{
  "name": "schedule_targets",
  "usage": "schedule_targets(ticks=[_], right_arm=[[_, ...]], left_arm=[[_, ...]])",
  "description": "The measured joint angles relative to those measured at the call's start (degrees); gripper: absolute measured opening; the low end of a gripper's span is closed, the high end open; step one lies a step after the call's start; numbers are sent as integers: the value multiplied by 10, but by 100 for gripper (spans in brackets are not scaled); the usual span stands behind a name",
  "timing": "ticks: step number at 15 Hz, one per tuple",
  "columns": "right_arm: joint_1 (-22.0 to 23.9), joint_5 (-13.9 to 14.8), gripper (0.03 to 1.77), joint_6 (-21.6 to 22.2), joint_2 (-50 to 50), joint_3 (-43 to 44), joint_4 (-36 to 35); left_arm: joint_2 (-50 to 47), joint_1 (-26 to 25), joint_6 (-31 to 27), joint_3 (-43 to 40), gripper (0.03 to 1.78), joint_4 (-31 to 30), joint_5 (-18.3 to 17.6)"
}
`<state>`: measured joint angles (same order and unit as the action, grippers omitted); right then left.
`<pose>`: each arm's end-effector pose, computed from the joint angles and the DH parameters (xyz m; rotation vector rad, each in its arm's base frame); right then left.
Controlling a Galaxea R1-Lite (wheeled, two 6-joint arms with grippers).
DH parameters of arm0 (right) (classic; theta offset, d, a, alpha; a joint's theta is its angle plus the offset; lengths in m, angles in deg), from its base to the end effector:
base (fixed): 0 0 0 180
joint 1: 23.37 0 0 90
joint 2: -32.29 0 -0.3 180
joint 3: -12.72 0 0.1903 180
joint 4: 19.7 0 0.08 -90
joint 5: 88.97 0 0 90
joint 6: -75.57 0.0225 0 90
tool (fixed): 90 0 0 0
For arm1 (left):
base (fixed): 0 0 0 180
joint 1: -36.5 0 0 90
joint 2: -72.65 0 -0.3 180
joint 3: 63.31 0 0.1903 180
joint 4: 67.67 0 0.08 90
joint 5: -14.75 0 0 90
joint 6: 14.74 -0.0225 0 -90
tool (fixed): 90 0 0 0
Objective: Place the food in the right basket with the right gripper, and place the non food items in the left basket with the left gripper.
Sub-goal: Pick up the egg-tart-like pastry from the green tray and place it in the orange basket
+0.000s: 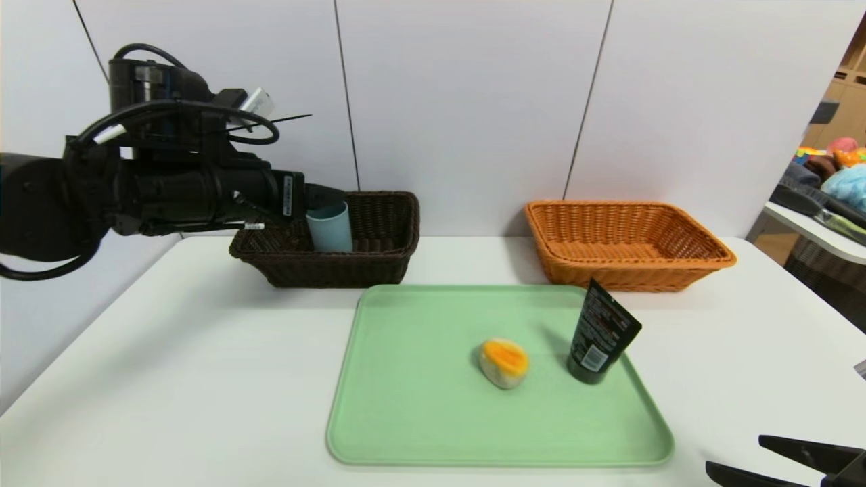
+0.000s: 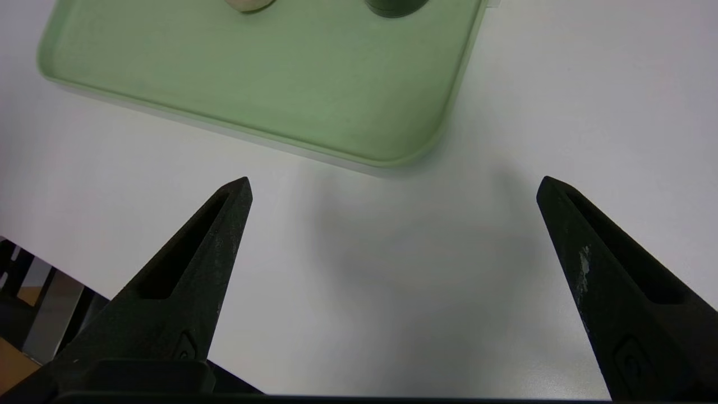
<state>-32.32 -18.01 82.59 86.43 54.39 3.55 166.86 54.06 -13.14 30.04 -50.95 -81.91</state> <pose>0.0900 0.0216 0.1429 0.1715 0.6556 0.4337 0.2946 -0.0960 0.2654 0.0021 0.3135 -0.4150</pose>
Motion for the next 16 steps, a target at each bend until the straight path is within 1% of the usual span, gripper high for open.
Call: schedule_targets(ticks=[3,5,8,11,13,16], right_arm=[[-6,-2,175,-3,1,6,-1],[-8,-2,175,-3,1,20,-1],[-20,-1,175,-4,2,46,0],[-59,-1,175,-6,12,81,2],[-97,1,175,-7,32,107,0],[-146,2,175,-13,78,152,-1]], left_arm=[[-72,74,26,-63,168,73,-3],[-111,131,35,-109,169,88,-4],[-144,194,35,-167,169,98,-5],[-147,221,33,-198,169,97,-15],[-144,225,25,-203,169,95,-19],[-142,227,-2,-207,169,95,-18]])
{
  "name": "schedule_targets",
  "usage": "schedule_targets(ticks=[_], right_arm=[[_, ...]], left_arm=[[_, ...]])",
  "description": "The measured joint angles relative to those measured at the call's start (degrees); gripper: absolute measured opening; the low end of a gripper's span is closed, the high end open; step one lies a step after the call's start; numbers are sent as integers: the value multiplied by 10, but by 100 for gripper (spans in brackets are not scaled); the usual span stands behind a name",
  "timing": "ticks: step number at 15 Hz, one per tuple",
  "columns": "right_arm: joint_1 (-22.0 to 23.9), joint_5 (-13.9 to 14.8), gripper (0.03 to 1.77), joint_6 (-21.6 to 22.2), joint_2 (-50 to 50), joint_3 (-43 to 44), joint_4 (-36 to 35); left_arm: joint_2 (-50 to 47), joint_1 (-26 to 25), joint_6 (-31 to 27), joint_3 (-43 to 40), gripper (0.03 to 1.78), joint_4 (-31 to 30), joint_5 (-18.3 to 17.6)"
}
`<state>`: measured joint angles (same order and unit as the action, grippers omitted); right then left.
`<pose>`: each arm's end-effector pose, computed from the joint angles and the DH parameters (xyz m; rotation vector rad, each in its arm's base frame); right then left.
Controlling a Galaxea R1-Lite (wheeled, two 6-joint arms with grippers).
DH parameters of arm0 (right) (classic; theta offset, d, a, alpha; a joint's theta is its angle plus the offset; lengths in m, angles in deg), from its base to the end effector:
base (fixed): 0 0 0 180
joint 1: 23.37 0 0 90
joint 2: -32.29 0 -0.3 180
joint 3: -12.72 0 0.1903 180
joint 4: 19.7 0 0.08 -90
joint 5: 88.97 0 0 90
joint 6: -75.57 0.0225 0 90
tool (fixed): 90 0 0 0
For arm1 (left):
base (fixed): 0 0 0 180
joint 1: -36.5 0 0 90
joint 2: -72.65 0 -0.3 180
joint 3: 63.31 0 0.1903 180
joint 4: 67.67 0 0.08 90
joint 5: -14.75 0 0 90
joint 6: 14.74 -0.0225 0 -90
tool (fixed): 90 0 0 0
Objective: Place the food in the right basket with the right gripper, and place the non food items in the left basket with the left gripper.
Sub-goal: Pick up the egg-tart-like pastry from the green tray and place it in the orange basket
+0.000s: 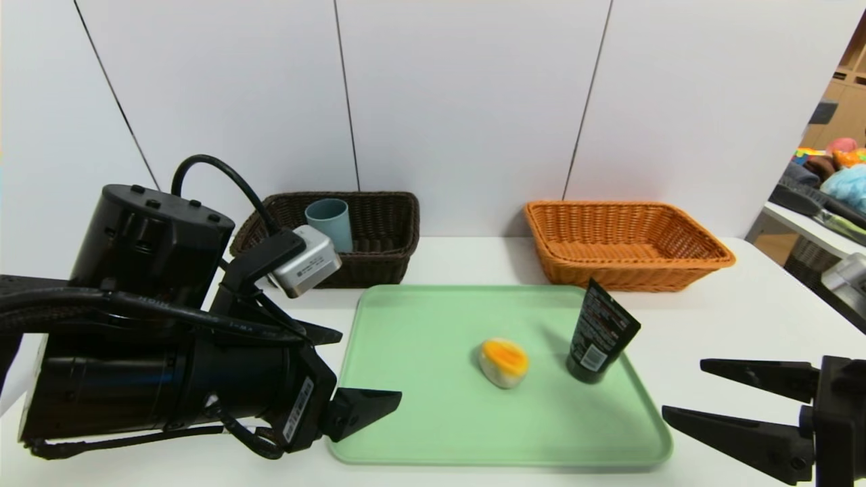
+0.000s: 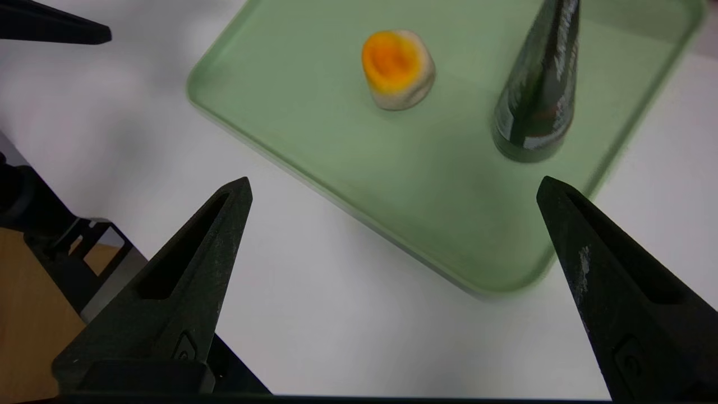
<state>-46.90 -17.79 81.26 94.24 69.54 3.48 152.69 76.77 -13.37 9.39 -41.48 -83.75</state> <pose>0.1233 0.0616 0.1997 0.0720 0.5403 0.6980 0.1673 -0.1461 0.2147 0.1432 0.5895 -0.8189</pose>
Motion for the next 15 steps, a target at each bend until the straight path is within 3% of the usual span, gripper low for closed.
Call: schedule_targets(ticks=[5,8,15], right_arm=[[-70,2,175,-10,100,90,0],[-87,12,175,-11,162,129,-1],[-126,86,175,-10,301,233,1]], left_arm=[[18,-1,-2,-1,169,-4,2],[28,-1,-1,0,169,-4,3],[42,-2,-1,4,169,-5,5]])
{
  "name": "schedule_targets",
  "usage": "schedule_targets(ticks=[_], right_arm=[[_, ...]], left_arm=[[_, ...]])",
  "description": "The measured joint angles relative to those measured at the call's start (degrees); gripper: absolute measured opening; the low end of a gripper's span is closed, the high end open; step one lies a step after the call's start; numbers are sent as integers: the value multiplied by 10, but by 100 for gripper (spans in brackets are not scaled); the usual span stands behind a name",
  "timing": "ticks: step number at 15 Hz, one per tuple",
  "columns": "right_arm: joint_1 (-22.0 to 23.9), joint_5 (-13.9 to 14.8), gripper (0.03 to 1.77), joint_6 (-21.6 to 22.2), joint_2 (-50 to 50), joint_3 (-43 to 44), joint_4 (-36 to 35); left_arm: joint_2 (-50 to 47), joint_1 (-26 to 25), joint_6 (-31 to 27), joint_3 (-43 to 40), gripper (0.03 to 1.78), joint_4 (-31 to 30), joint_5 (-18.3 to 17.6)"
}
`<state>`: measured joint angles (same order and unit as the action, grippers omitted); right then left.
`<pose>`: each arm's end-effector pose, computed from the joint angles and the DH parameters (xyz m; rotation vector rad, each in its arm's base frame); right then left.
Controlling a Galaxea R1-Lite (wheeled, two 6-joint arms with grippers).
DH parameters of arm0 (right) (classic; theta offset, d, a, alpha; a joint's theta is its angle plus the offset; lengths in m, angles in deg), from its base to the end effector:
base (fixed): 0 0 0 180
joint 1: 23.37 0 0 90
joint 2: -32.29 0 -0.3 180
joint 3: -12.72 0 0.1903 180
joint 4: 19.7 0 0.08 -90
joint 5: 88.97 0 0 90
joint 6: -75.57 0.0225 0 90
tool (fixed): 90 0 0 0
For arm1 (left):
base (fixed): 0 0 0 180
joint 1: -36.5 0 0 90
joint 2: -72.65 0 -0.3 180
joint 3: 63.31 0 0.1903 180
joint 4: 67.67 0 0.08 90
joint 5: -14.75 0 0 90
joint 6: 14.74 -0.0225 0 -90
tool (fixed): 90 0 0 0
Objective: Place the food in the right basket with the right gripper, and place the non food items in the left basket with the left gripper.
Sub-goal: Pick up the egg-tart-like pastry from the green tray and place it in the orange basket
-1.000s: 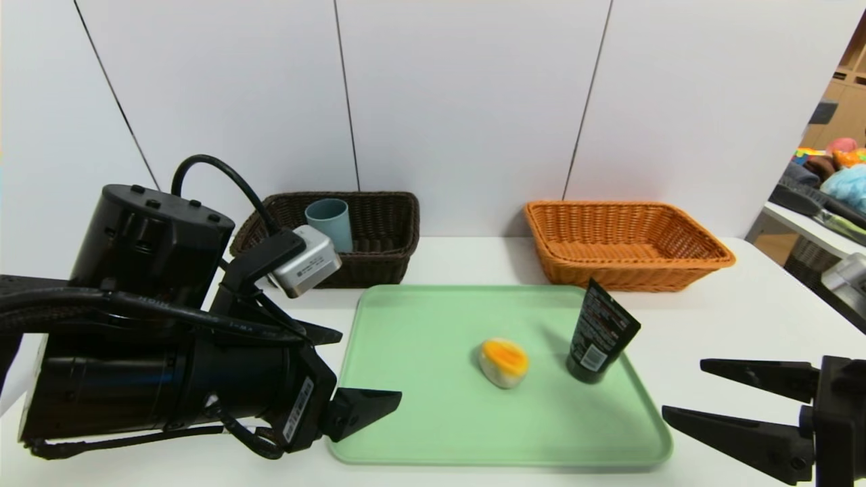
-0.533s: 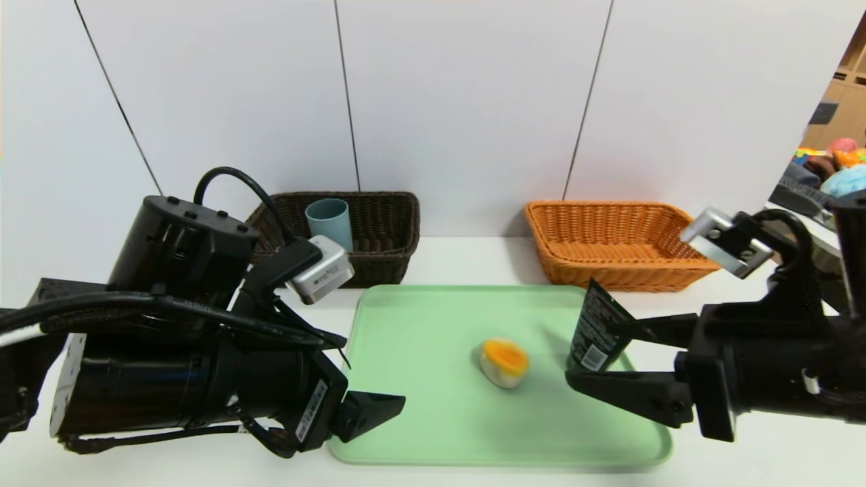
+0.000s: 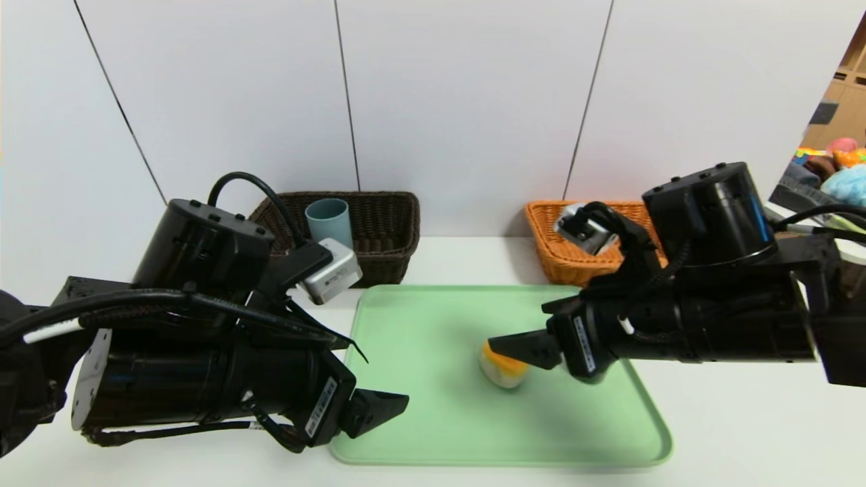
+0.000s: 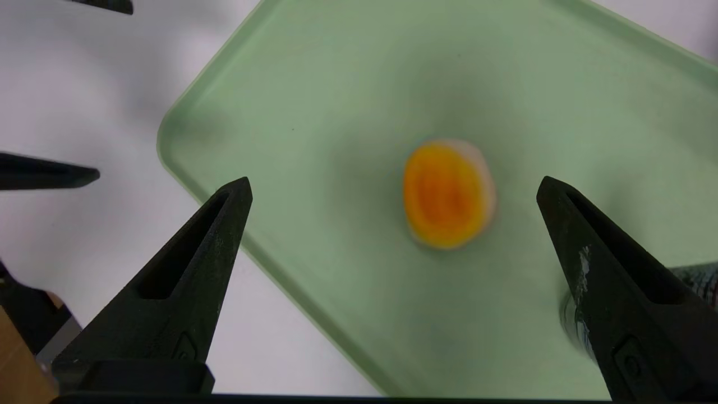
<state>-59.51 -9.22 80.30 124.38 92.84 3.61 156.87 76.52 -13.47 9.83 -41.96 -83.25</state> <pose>0.2242 0.1687 0.2013 -0.0661 0.6477 0.7567 0.1806 -0.1557 0.2006 0.1621 0.6438 -0.8011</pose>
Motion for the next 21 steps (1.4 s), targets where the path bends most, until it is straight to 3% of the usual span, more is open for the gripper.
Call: schedule_targets(ticks=[5,10,21], right_arm=[[-20,79,175,-1,45,32,20],[-22,112,175,-1,56,57,103],[-22,115,175,5,112,68,98]], left_arm=[[1,-1,0,2,169,0,0],[3,-1,0,5,169,0,0],[13,-2,0,10,169,0,2]])
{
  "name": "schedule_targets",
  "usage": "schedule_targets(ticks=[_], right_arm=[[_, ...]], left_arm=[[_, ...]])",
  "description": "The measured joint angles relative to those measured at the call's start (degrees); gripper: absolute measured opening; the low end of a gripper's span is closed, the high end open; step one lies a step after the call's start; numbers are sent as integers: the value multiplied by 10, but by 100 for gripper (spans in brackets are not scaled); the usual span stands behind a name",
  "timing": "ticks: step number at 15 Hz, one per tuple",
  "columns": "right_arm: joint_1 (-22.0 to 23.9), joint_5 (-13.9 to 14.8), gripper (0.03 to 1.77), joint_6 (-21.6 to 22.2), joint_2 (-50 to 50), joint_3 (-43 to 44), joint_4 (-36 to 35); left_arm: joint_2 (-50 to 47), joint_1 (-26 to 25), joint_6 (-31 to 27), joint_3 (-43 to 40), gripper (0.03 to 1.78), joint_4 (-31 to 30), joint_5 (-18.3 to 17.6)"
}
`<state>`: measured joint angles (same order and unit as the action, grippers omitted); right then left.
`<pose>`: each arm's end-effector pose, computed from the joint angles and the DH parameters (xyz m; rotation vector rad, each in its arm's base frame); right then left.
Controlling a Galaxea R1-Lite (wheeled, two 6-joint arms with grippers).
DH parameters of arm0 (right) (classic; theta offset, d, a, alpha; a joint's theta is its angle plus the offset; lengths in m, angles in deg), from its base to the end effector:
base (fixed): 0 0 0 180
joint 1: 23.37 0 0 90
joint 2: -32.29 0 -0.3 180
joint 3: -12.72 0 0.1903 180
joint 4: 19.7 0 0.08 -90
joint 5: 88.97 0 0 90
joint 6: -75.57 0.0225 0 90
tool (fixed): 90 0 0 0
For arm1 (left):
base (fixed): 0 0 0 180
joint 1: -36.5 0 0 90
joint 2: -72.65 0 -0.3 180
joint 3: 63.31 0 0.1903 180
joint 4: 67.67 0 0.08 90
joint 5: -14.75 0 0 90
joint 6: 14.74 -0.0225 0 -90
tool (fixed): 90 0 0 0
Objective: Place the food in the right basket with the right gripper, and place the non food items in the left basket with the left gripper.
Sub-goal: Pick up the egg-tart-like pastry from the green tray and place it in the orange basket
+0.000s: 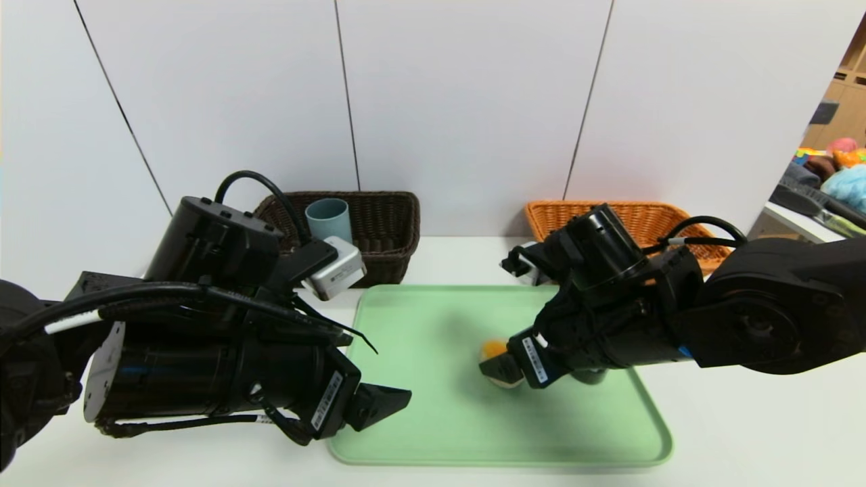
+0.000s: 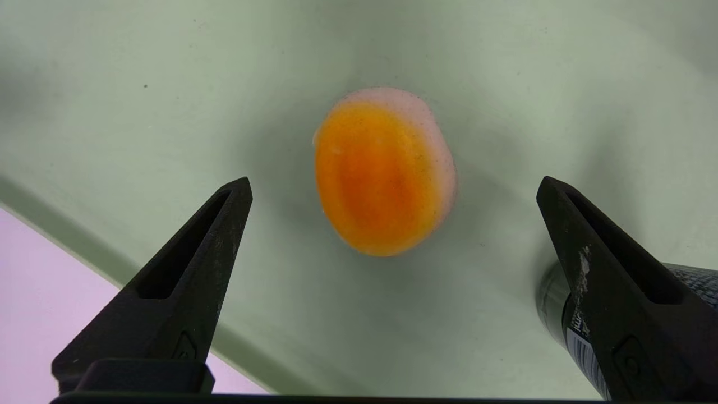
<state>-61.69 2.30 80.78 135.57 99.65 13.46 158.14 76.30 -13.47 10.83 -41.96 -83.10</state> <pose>0.2499 0.1968 0.1605 -0.2147 0.8516 0.5660 0.1860 -0.1589 0.2000 0.1629 0.6482 -0.7944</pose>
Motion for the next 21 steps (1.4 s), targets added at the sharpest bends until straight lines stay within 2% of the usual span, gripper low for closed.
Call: schedule_targets(ticks=[10,11,14,17,18,19,21], right_arm=[[-5,2,175,-4,33,0,-10],[-5,1,170,-4,35,0,-10],[-5,4,119,-5,37,-2,-11],[-6,3,84,-5,39,-4,-12],[-6,2,57,-6,39,-4,-12],[-6,2,4,-5,39,-4,-13],[-6,1,6,-4,36,-5,-12]], left_arm=[[7,0,-1,3,169,0,0],[7,0,0,3,169,0,0],[8,0,0,3,169,0,0],[9,0,-1,3,169,-5,0],[10,0,0,3,169,-7,0],[10,0,0,2,169,-7,0],[11,0,0,2,169,-7,0]])
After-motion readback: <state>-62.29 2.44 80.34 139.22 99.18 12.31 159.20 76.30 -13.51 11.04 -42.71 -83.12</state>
